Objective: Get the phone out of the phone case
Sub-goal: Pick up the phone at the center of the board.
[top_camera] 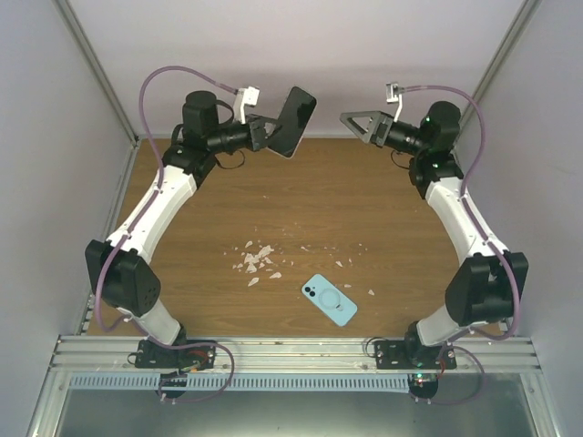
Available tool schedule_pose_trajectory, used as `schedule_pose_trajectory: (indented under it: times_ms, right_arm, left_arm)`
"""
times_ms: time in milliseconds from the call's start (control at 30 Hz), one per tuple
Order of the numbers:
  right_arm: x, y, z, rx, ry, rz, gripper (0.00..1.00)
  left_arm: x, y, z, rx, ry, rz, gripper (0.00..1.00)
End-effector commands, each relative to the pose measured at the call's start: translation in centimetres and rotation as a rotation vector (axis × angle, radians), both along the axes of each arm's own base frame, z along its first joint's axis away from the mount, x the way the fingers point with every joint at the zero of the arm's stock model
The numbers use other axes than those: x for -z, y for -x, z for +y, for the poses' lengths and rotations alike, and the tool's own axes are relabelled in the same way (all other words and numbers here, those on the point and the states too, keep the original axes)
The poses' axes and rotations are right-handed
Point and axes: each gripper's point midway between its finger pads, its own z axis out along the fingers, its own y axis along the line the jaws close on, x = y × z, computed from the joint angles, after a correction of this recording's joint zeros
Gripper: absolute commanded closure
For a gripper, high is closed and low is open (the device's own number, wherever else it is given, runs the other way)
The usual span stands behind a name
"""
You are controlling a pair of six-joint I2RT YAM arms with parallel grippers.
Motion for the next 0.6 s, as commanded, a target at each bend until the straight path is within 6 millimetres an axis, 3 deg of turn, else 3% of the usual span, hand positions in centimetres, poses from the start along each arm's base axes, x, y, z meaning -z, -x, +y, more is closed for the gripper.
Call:
schedule_pose_trajectory:
  times_ms: [0,333,567]
  right_arm:
    - [-1.5,-0.4,2.0,-0.035,-0.059,0.030,0.06]
    - [-0.5,-0.6,5.3,-0.095,-0.113,0.126,0.13]
    - [-0.7,0.2,6.5,-0.135,-0.136,0.133,0.26]
  left_arm:
    - [-5.4,2.9,0.7,0.099,0.200,-0.067,1.00]
    - [-5.6,3.7,0.7,0.143,0.316,-0.005,1.00]
    - [-5.6,4.4,0.4,0.156,0.355,0.005,1.00]
